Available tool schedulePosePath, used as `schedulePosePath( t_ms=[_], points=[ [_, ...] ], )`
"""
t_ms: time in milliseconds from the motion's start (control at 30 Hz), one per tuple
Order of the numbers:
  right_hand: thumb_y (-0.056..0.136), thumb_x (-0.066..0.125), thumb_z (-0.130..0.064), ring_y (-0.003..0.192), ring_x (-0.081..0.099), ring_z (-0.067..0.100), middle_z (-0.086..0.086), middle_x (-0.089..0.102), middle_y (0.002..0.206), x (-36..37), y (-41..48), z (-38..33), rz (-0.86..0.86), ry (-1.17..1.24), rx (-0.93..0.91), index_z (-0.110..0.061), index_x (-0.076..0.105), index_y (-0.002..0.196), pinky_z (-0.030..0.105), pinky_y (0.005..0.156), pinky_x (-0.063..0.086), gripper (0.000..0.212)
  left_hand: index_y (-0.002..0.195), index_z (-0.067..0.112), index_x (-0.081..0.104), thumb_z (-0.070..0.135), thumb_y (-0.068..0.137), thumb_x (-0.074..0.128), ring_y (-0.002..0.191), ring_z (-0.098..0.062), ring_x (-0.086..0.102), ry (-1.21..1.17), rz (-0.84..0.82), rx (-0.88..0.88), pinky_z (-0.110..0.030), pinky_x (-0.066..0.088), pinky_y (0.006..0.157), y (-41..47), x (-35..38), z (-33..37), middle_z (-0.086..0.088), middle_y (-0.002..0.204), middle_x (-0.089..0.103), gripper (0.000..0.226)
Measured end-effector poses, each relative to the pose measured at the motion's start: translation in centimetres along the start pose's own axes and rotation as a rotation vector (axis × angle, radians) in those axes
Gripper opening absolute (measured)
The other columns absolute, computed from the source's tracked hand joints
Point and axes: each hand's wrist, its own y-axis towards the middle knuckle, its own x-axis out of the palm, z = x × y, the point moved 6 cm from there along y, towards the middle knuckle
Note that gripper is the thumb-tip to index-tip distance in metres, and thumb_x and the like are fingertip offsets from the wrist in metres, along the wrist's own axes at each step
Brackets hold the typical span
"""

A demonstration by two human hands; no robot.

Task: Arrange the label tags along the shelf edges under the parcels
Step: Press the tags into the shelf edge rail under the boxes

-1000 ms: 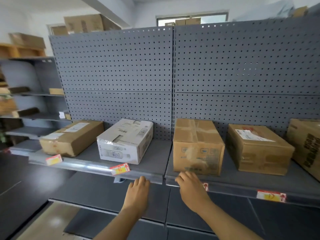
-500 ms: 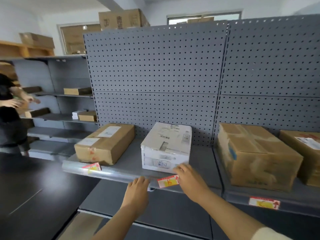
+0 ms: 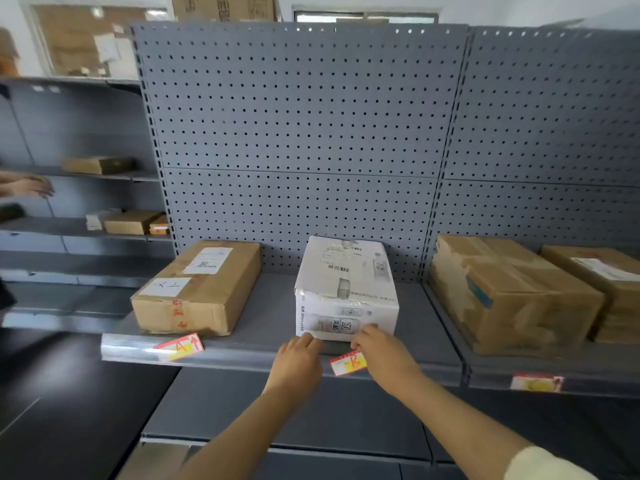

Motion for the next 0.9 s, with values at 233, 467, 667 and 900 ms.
schedulePosePath(
  t_ms=[233,467,667,900],
  points=[
    [0.088,0.055,0.0,0.103,0.057,0.02,-0.002,0.06,0.118,0.1,0.5,-1.7,0.102,0.108,0.031,-0.019,0.062,0.113,0.031,0.083,0.051,0.031,0.124,0.029,0.059,0.019,0.096,0.049,0.113,-0.017,0.053,-0.02,0.045,0.033,-0.026,0.038,0.095,0.5,-0.4,0.4,0.005,0.12,0.057,0.031],
    [0.095,0.052,-0.009,0.108,0.054,0.021,0.0,0.058,0.12,-0.1,0.4,-1.0,0.081,0.045,-0.052,-0.016,0.062,0.114,0.034,0.084,0.052,0.022,0.132,0.041,0.057,0.024,0.101,0.047,0.122,-0.018,0.048,-0.052,0.037,0.101,-0.03,0.034,0.106,1.0,-0.1,2.2,0.006,0.134,0.052,0.037],
    [0.092,0.059,-0.01,0.113,0.051,0.019,0.0,0.059,0.119,0.0,-0.3,-0.4,0.086,-0.075,-0.057,-0.017,0.063,0.114,0.029,0.088,0.047,0.023,0.128,0.036,0.059,0.024,0.1,0.05,0.122,-0.016,0.048,-0.025,0.041,0.13,-0.028,0.033,0.105,1.4,0.6,3.2,0.008,0.135,0.052,0.032],
    [0.088,0.06,-0.002,0.118,0.048,0.02,0.001,0.055,0.128,0.3,-0.7,-0.7,0.077,-0.105,-0.001,-0.017,0.055,0.121,0.03,0.095,0.047,0.037,0.123,0.035,0.062,0.028,0.098,0.053,0.12,-0.017,0.048,-0.038,0.054,0.103,-0.027,0.036,0.103,1.5,0.7,2.9,0.008,0.139,0.047,0.028]
  ],
)
